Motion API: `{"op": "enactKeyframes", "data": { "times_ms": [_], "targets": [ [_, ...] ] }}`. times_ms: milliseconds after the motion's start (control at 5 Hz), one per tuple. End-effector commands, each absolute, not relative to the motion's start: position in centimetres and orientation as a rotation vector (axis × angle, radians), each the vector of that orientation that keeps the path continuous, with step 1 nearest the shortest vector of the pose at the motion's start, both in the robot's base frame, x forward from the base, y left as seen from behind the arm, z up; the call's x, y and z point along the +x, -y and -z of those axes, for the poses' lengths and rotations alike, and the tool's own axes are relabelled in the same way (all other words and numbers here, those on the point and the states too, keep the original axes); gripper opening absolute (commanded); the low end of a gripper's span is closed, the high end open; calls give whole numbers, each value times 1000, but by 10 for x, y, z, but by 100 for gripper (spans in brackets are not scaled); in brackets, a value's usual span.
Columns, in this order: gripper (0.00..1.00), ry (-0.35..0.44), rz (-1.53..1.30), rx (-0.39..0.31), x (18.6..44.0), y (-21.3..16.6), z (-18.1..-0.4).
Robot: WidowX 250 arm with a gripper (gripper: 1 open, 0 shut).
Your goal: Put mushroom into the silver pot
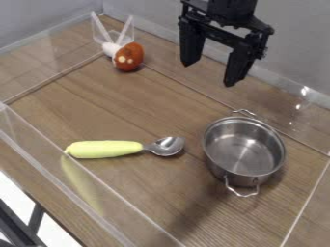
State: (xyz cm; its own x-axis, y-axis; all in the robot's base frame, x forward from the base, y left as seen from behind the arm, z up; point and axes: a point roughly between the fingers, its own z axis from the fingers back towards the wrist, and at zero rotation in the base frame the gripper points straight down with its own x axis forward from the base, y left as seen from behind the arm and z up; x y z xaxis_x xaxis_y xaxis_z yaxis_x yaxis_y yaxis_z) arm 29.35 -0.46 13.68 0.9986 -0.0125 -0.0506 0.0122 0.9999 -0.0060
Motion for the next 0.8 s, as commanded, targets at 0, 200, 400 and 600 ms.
{"op": "enactKeyframes", "data": {
  "times_ms": [0, 200, 400, 600],
  "targets": [
    [100, -55, -3, -7, 299, -6, -132],
    [100, -44, -34, -8, 310, -30, -131],
    [100, -27, -75, -2, 324, -54, -131],
    [100, -14, -89, -2, 333, -65, -129]
  ]
}}
